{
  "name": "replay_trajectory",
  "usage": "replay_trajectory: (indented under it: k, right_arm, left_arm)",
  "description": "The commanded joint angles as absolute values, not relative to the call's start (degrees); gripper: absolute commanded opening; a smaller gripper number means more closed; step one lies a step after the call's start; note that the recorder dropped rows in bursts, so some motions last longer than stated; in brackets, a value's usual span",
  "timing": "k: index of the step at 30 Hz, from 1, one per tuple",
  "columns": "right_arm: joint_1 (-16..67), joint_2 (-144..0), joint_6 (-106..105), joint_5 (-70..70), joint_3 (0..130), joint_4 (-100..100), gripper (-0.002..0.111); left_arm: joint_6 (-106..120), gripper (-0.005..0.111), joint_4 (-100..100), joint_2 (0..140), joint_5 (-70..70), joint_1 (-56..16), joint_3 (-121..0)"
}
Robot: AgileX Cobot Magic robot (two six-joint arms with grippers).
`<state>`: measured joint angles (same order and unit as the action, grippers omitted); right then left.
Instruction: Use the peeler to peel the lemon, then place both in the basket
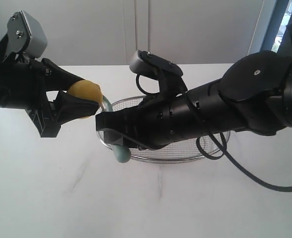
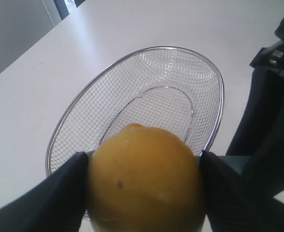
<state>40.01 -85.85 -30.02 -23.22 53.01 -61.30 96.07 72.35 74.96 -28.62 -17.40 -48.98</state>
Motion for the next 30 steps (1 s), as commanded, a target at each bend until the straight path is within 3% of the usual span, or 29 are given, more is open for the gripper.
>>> replay_trajectory:
  k: [1, 16, 30]
  right_arm:
    - [39.92, -83.4, -28.39, -21.44, 53.36, -58.96, 0.0]
    - [37.61, -66.33, -20.79, -22.15, 53.36, -47.86, 0.0]
    - [36.54, -65.78, 17.53, -27.77, 53.24, 1.18, 0.0]
  left_arm:
    - [95.8, 0.0, 73.99, 74.62, -29.76, -17.28, -48.64]
    - [95.8, 0.0, 73.99, 74.62, -29.63, -17.28, -48.64]
    - [95.8, 0.0, 73.99, 74.62, -29.75, -17.28, -48.64]
